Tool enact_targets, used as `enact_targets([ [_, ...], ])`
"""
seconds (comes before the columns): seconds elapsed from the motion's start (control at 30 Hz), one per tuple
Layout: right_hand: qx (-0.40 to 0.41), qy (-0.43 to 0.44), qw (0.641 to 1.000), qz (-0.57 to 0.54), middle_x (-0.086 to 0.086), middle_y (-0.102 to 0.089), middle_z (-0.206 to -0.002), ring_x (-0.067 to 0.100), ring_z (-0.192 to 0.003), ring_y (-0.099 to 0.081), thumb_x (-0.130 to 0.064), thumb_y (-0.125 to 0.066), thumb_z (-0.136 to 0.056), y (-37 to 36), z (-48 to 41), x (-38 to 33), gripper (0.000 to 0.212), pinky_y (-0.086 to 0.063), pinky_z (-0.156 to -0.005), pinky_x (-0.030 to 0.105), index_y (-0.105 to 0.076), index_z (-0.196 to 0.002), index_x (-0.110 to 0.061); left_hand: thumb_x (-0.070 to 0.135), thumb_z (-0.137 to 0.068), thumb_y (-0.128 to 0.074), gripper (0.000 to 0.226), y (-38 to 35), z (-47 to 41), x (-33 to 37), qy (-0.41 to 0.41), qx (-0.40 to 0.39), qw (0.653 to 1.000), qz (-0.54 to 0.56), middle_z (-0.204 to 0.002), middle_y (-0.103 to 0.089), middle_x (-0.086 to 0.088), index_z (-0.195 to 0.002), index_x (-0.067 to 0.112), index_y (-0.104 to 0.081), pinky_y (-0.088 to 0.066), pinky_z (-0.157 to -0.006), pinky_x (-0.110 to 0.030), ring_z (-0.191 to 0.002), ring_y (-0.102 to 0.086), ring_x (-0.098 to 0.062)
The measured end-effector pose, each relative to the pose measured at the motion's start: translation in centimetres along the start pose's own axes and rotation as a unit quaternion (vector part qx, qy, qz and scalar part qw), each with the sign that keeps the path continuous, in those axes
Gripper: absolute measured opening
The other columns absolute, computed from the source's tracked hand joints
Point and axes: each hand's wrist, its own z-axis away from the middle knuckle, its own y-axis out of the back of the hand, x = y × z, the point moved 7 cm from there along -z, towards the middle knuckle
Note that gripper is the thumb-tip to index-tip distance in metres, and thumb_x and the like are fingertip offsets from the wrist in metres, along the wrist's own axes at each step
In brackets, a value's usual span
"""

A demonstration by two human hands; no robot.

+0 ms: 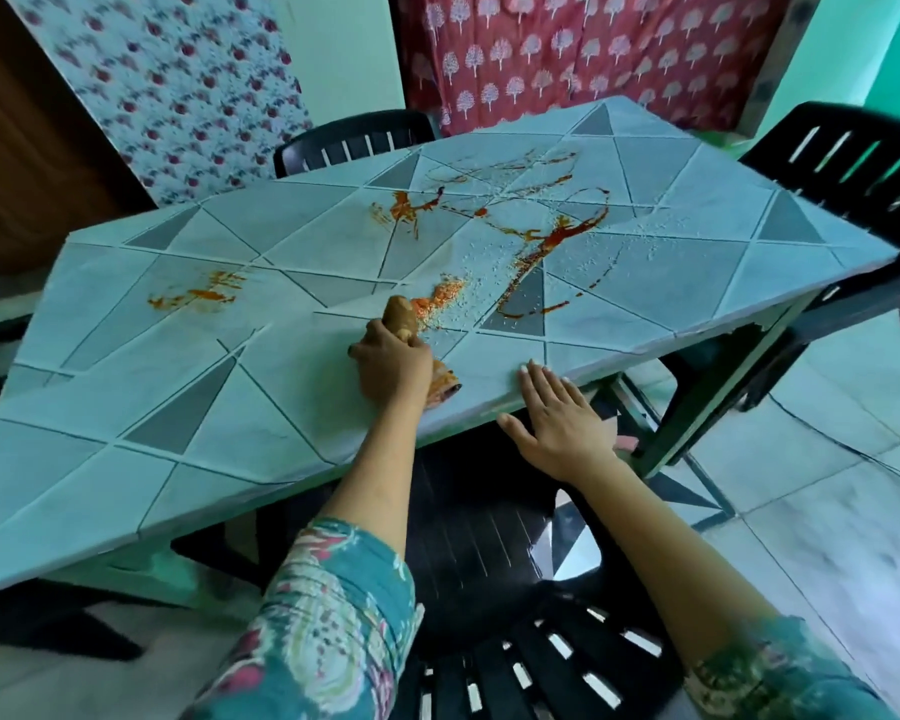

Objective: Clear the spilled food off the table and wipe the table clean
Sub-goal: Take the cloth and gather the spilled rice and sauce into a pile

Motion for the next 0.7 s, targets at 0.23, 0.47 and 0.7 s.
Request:
enact_targets([
  [0.23,0.027,0.071,0.997,-0.009,-0.005,0.005,-0.157,0.002,-0.138,0.015,-0.077,0.020,-0.068,0.3,-0.3,1.4,0.102,0.017,-0.110,0.022,-0.001,-0.151,-0.022,0.029,-0.076,-0.062,0.031,2.1,-1.8,-0.1,-0.071,0.011,0.979,0.189,-0.098,-0.068,-0.009,-0.105,0.021,-0.062,-0.053,-0.078,-0.039,-0.089,-0.064,-0.029],
  [0.47,0.019,0.116,0.993,-0.005,-0.009,0.016,-0.151,0.008,-0.139,0.021,-0.071,0.022,-0.072,0.8,-1.0,5.0,0.089,0.021,-0.110,0.024,0.007,-0.148,-0.027,0.021,-0.083,-0.056,0.038,6.4,0.3,-5.1,0.002,0.143,0.987,-0.070,-0.113,-0.059,-0.021,-0.121,0.018,-0.052,-0.043,-0.076,-0.042,-0.102,-0.055,-0.041],
  [0.7,0.020,0.046,0.999,0.018,0.002,0.013,-0.156,0.016,-0.143,0.016,-0.065,0.013,-0.077,1.9,-2.5,12.2,0.086,0.015,-0.114,0.033,0.004,-0.149,-0.019,0.029,-0.086,-0.058,0.045,-1.7,4.2,2.3,0.025,0.084,0.990,-0.106,-0.116,-0.055,-0.019,-0.128,0.019,-0.043,-0.046,-0.078,-0.044,-0.102,-0.056,-0.041],
])
